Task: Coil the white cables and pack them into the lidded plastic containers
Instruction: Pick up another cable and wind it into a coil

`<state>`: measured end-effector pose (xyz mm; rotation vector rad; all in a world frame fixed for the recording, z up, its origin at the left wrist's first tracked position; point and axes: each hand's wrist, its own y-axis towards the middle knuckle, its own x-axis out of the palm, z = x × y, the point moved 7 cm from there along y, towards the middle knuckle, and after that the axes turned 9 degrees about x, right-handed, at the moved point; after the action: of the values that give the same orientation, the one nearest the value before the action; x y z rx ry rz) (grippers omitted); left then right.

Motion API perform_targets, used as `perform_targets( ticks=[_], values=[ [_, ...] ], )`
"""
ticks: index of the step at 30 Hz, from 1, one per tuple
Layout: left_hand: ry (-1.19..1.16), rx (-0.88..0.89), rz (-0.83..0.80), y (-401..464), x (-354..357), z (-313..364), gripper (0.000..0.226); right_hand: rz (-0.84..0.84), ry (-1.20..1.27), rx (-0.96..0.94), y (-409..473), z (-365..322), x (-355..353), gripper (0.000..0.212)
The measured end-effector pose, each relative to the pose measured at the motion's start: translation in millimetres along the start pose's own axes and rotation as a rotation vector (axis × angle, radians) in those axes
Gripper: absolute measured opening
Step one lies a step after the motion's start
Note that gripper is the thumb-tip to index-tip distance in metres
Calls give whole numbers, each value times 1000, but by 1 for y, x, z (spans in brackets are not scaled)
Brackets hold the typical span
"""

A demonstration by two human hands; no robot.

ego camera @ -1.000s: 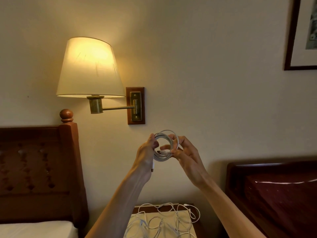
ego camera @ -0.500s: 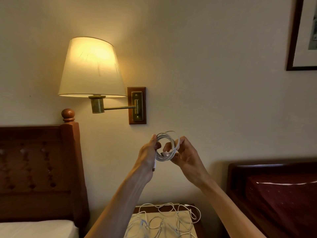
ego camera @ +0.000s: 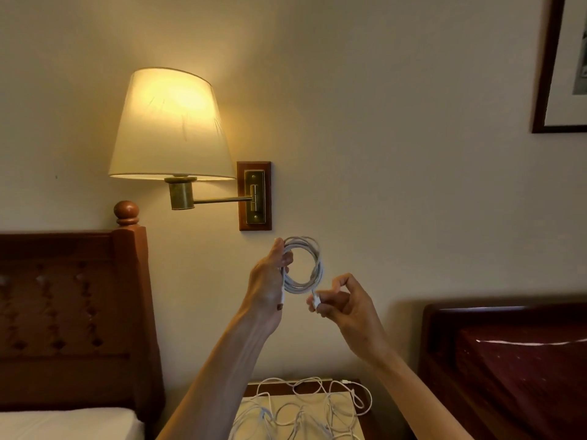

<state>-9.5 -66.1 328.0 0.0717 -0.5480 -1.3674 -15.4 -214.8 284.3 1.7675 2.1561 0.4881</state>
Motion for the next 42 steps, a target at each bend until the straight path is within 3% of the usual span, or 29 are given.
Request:
perform_targets(
  ticks=[8,15,18,21,24,29,32,37,42],
  values=[
    [7,-53,33,-9,-13,-20,52,-99,-53,109,-10,4,-1,26],
    [33,-77,41,-27,-16,-47,62,142,-94,33,-3,-9,14,18],
    [147,-61,-86,-30,-26,-47,53,185,-188,30,3,-9,4,21],
    [316,-36,-232,-25,-42,-44,35,116,-373,28,11,-12,-6,24],
    [297,2,-254,-17,-51,-36,25,-49,-603,27,18,-15,-1,27],
    [425,97,-419,-23,-36,-36,13,-188,-757,17,26,-17,12,24],
    [408,58,-428,-27,-34,-45,9,-184,-718,46,28,-14,9,23],
    [394,98,-293,-29,-37,-54,9,-179,-531,147,21,-3,4,25],
    [191,-7,-93,-26,-45,-70,10,-28,-285,293,8,23,-12,49]
  ],
)
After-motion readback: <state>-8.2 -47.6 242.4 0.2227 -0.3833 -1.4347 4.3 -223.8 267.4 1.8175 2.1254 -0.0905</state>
